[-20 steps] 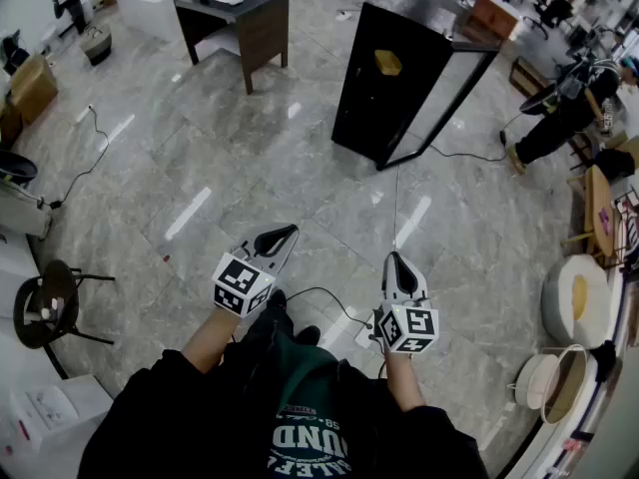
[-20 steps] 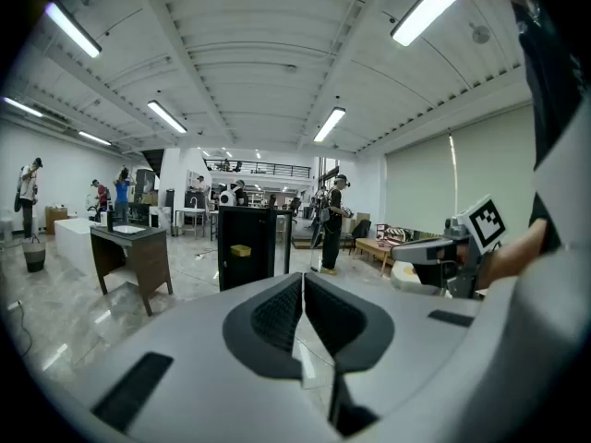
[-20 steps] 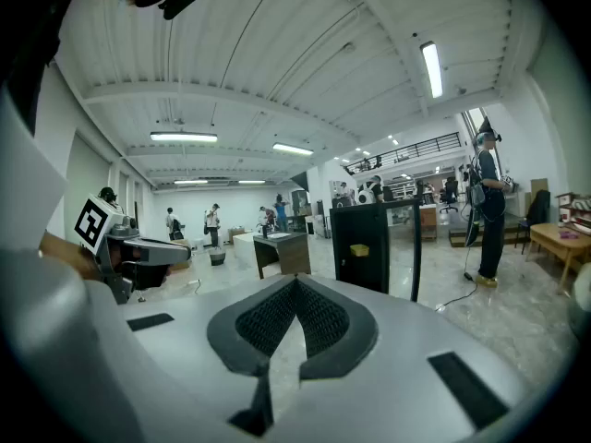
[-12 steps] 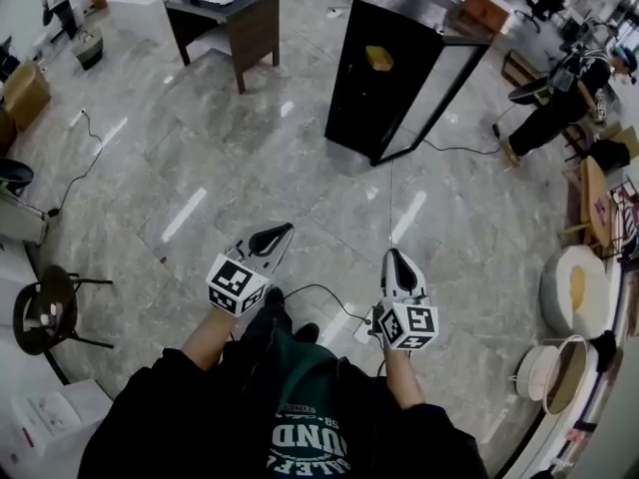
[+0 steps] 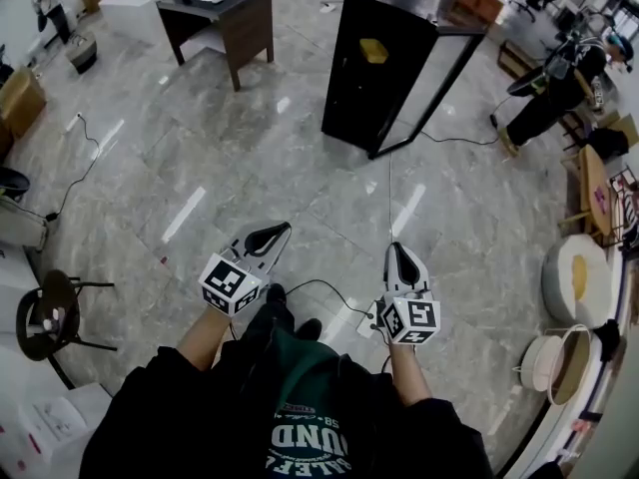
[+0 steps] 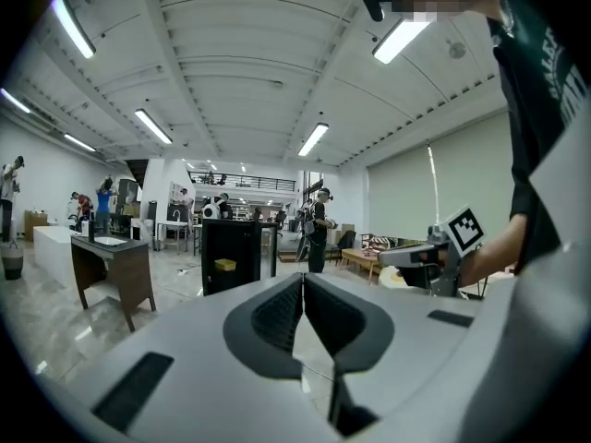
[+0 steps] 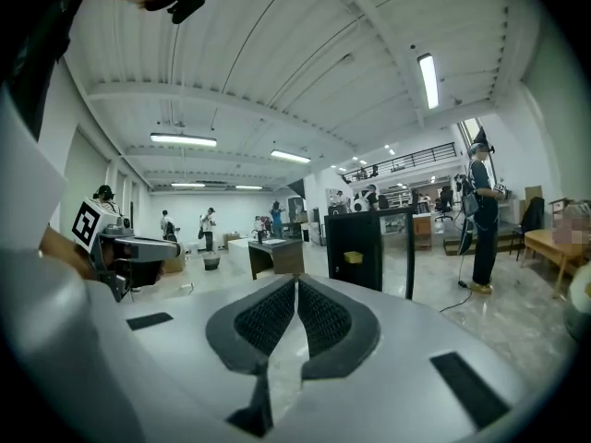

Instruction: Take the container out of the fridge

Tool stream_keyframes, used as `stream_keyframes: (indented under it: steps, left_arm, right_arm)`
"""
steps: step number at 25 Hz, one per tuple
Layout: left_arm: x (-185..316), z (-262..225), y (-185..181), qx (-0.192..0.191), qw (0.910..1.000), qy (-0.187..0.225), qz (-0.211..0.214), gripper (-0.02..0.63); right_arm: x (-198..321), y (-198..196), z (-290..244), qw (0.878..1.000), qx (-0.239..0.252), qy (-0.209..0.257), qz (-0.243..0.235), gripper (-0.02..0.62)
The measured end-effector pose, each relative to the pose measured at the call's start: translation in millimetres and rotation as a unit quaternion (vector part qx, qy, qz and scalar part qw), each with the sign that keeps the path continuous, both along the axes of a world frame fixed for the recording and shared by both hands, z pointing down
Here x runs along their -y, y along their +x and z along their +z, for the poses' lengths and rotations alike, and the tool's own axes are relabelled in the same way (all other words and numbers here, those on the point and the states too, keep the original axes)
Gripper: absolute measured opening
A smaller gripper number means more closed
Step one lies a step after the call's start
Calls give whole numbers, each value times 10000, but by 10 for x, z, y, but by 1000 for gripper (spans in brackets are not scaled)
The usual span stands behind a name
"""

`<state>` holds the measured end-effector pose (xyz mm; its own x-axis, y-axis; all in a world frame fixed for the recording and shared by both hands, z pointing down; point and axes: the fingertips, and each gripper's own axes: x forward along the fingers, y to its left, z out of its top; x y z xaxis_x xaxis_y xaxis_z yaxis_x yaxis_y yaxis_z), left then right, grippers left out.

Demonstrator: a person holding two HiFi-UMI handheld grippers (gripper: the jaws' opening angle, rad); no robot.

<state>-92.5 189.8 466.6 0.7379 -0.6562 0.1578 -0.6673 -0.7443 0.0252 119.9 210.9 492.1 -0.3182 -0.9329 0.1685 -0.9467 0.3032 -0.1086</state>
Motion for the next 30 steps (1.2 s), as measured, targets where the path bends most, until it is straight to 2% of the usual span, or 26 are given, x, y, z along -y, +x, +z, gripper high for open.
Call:
stream_keyframes:
  steps: [11, 30]
  left_arm:
    - [-42, -15, -37, -22, 9999, -31, 127, 15]
    - [-112, -106, 149, -22, 9999, -23, 149, 15]
  right_arm:
    - [-93, -172, -11, 9994, -158, -96, -293, 35]
    - [-113, -96, -60, 9989, -19, -148, -437, 35]
